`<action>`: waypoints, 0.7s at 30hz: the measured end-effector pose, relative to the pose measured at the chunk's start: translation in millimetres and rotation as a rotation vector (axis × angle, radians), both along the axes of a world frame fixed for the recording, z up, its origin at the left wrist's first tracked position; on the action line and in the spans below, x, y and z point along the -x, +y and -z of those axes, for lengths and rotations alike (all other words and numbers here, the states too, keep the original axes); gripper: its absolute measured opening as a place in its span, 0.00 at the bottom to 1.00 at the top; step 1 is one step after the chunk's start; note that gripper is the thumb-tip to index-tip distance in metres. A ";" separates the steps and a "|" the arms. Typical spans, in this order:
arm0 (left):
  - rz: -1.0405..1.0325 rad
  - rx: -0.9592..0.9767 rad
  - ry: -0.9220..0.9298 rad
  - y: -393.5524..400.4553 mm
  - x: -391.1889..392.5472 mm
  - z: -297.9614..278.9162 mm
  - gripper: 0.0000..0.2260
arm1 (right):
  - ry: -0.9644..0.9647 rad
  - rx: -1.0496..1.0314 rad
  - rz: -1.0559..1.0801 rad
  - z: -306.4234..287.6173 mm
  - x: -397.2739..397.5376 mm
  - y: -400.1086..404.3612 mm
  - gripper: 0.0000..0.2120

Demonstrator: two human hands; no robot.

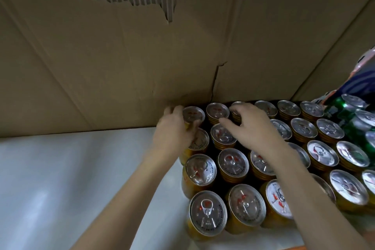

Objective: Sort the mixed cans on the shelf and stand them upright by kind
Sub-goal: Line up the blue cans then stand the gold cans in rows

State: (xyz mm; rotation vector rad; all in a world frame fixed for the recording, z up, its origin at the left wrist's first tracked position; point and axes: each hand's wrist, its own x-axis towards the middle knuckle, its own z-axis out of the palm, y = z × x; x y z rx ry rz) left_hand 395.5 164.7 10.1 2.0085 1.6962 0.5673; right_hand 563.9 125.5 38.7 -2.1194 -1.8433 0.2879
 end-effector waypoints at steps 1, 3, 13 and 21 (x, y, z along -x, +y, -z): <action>0.012 -0.041 -0.006 -11.7 -0.1 -1.0 0.21 | 0.018 -0.043 0.017 0.4 -0.3 -13.8 0.21; 0.054 -0.123 -0.037 -42.2 -0.4 -4.4 0.24 | 0.050 -0.148 0.055 5.6 -0.2 -43.2 0.20; 0.154 -0.374 0.268 -156.6 -23.1 33.5 0.27 | 0.101 -0.381 0.041 49.6 -1.2 -129.5 0.21; 0.040 -0.544 0.319 -160.8 -33.4 48.8 0.27 | -0.103 -0.347 -0.107 62.6 -29.5 -152.6 0.25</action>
